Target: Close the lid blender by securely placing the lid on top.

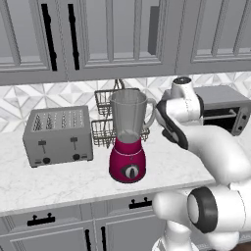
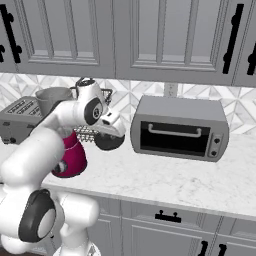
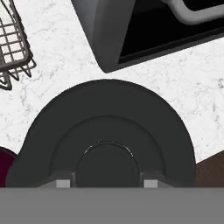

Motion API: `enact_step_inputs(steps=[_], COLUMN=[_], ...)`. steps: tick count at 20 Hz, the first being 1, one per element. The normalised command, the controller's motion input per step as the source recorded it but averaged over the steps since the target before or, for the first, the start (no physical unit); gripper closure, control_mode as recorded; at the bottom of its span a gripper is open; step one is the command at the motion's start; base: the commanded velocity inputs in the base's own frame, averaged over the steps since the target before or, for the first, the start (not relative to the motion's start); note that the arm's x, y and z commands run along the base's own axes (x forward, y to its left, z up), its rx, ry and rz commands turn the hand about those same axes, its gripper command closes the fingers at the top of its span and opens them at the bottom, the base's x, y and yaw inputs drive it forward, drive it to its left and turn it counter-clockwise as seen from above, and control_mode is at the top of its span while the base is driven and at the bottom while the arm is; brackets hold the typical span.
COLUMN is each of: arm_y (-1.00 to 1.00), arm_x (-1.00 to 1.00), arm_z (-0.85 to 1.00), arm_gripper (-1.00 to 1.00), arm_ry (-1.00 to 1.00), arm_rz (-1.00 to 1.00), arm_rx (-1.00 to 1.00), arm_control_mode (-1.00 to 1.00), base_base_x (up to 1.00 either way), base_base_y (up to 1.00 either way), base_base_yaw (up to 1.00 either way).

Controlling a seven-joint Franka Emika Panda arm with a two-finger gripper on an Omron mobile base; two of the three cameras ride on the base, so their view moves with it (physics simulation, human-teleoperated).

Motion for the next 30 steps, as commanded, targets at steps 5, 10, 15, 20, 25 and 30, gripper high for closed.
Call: enact_step_inputs(steps=[5, 10, 15, 20, 25, 30], arm_y=[0.0, 0.04, 0.25, 0.78, 0.87, 0.52], arm_x=[-0.12, -0.01, 0.0, 0.1, 0.24, 0.01], arm_z=[1.0, 1.0, 1.0, 1.0, 0.81, -0.05], arm_gripper=[1.0, 1.0, 1.0, 1.0, 1.0, 1.0], arm_ry=[-0.12, -0.12, -0.03, -0.01, 0.0, -0.1], arm_rz=[-0.01, 0.03, 0.09, 0.13, 0.12, 0.02], arm_rx=[-0.01, 0.0, 0.0, 0.03, 0.08, 0.14], arm_control_mode=[-1.0, -1.0, -1.0, -1.0, -1.0, -1.0], base_base_x=[0.0, 0.0, 0.0, 0.0, 0.0, 0.0], base_base_y=[0.0, 0.0, 0.0, 0.0, 0.0, 0.0], base_base_yaw=[0.0, 0.0, 0.0, 0.0, 0.0, 0.0])
